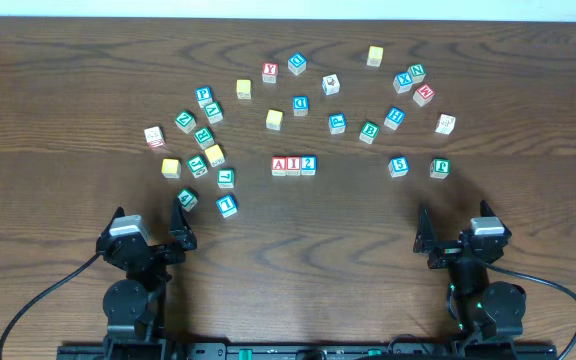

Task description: Spell out AI2

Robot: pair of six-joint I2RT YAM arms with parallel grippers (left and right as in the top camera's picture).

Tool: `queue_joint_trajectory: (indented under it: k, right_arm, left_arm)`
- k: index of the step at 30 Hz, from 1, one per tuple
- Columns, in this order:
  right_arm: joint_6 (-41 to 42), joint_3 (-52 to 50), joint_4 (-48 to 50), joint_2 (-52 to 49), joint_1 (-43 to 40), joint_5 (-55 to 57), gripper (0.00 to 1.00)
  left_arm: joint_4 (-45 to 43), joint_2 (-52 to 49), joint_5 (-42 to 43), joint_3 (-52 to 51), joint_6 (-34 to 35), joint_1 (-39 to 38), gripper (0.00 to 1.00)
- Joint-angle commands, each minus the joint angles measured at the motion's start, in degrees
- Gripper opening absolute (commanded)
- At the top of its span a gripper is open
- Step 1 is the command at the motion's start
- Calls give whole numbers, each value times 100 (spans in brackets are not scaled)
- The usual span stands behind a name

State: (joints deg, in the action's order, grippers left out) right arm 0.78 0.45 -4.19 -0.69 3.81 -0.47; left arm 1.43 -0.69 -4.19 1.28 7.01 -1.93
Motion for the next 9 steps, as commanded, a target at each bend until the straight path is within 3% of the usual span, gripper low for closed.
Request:
queue_joint_trajectory:
  k: [1, 9]
  right_arm:
    - [-66, -13, -22, 39, -42, -24, 99]
    - [-66, -13, -22, 39, -42, -24, 99]
  left_arm:
    - [234, 42, 9, -105, -98, 26, 98]
    - [236, 42, 9, -105, -98, 26, 98]
